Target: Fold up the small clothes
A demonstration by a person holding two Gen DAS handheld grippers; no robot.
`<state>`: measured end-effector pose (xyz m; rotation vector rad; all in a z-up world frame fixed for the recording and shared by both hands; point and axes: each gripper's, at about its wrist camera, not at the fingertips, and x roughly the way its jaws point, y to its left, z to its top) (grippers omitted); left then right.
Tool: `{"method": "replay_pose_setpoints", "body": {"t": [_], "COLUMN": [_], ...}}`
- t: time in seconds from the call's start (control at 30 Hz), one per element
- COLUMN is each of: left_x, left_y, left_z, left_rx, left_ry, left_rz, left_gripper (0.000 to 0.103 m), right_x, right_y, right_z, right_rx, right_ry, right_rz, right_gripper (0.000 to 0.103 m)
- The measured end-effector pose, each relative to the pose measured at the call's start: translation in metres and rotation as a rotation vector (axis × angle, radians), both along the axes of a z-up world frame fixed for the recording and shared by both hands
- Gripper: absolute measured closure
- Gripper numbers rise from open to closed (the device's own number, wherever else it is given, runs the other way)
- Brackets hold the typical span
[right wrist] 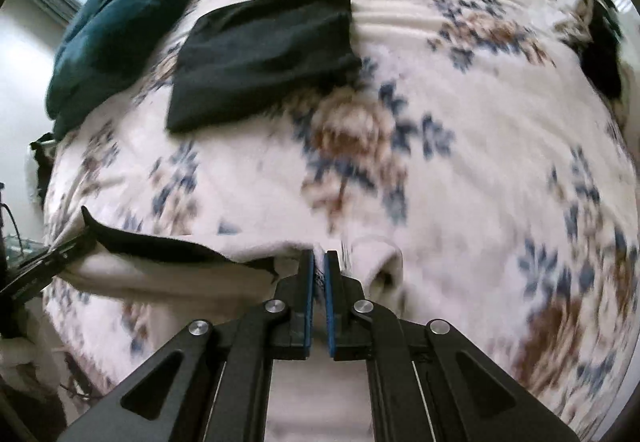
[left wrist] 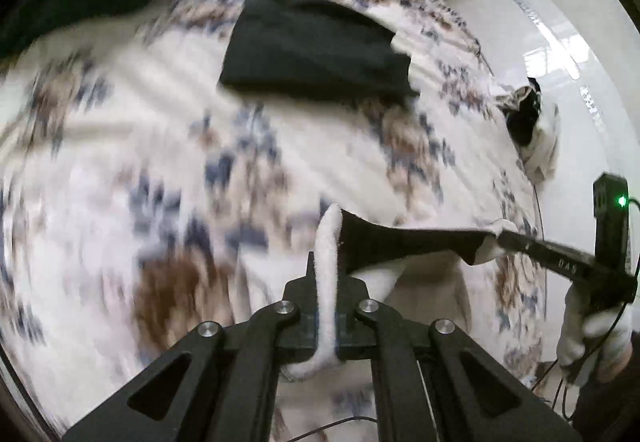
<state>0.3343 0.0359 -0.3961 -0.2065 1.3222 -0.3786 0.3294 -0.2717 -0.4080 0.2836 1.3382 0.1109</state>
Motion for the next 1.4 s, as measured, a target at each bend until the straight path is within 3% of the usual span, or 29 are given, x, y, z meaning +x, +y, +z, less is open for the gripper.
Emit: {"method": "replay_pose_setpoints", "body": {"t": [0.17, 0.2, 0.3, 0.37, 0.4, 0.47, 0.53, 0.7, 0.77, 0.83, 0.9, 0.93, 1.03, 1.07, 1.13, 1.23, 1.3, 1.33, 1.4], "left_x": [-0.068, -0.080, -0.108, -0.124, -0.131, -0.133, -0.125, -0.062, -0.032, -0.010, 0.009, 0.015, 0.024, 0.023, 0.023, 0.020, 0.012, 0.008, -0.014], "left_y": [0.019, 0.024, 0.037, 0.049, 0.056, 0.068, 0.075, 0.059, 0.044, 0.035, 0.025, 0.022, 0.025, 0.029, 0.041, 0.053, 0.062, 0.065, 0.067], "left_z": [-0.040, -0.056, -0.079, -0.080, -0.076, -0.066, -0.058, -0.046, -0.055, -0.077, -0.103, -0.113, -0.145, -0.148, -0.149, -0.136, -0.119, -0.112, -0.099], "left_rx": [-0.020, 0.014, 0.056, 0.034, 0.017, -0.007, -0.010, -0.016, -0.056, -0.142, -0.155, -0.113, -0.005, -0.014, -0.053, -0.061, -0.053, -0.076, -0.082], "left_ry": [0.151, 0.184, 0.264, 0.287, 0.292, 0.285, 0.261, 0.129, 0.106, 0.147, 0.191, 0.203, 0.215, 0.215, 0.226, 0.229, 0.215, 0.209, 0.214], "left_rz": [0.055, 0.077, 0.136, 0.176, 0.205, 0.255, 0.289, 0.282, 0.270, 0.262, 0.253, 0.243, 0.221, 0.224, 0.238, 0.252, 0.267, 0.277, 0.282], "left_gripper": [0.096, 0.096, 0.076, 0.057, 0.056, 0.052, 0.051, 0.048, 0.048, 0.048, 0.048, 0.048, 0.044, 0.043, 0.043, 0.045, 0.045, 0.045, 0.040], "right_x": [-0.092, -0.107, -0.139, -0.157, -0.163, -0.172, -0.171, -0.135, -0.112, -0.090, -0.072, -0.066, -0.061, -0.064, -0.074, -0.088, -0.088, -0.091, -0.100], "right_y": [0.002, 0.002, -0.001, -0.008, -0.012, -0.028, -0.044, -0.079, -0.080, -0.073, -0.066, -0.063, -0.070, -0.076, -0.091, -0.104, -0.106, -0.110, -0.115], "right_z": [-0.034, -0.046, -0.082, -0.104, -0.106, -0.098, -0.085, -0.054, -0.054, -0.064, -0.092, -0.106, -0.144, -0.154, -0.168, -0.165, -0.149, -0.138, -0.116], "right_rx": [0.023, 0.037, 0.058, 0.064, 0.072, 0.064, 0.057, 0.025, 0.113, 0.356, 0.602, 0.649, 0.573, 0.548, 0.568, 0.578, 0.464, 0.374, 0.290], "right_ry": [0.137, 0.171, 0.288, 0.398, 0.414, 0.405, 0.364, 0.148, 0.068, 0.021, 0.060, 0.085, 0.157, 0.170, 0.192, 0.189, 0.181, 0.169, 0.123], "right_rz": [-0.008, -0.007, 0.004, 0.009, 0.006, -0.031, -0.083, -0.230, -0.249, -0.252, -0.277, -0.296, -0.356, -0.370, -0.390, -0.417, -0.414, -0.407, -0.372], "right_gripper": [0.098, 0.098, 0.091, 0.079, 0.077, 0.062, 0.056, 0.049, 0.049, 0.049, 0.049, 0.049, 0.054, 0.059, 0.084, 0.085, 0.066, 0.045, 0.041]}}
